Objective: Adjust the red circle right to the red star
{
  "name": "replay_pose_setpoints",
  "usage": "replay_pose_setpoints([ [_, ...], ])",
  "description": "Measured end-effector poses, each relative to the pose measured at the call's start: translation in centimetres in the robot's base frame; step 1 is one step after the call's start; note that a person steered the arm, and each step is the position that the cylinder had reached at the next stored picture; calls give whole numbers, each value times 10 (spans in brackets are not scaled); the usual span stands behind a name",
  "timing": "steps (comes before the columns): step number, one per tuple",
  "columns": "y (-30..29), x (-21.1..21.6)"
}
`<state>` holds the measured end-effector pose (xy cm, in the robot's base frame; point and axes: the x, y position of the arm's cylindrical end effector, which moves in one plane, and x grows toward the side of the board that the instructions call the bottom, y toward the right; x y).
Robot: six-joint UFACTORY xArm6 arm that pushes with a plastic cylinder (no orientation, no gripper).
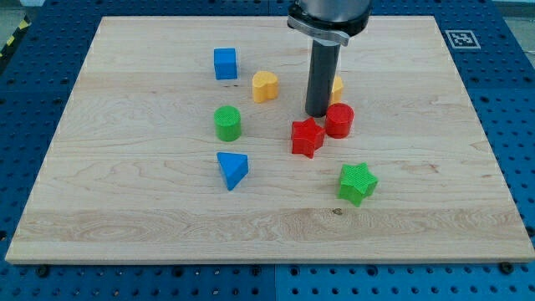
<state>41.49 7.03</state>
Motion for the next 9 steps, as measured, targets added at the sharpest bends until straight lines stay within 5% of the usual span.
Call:
replay_pose_setpoints([
  [6,30,35],
  [9,-14,-8],
])
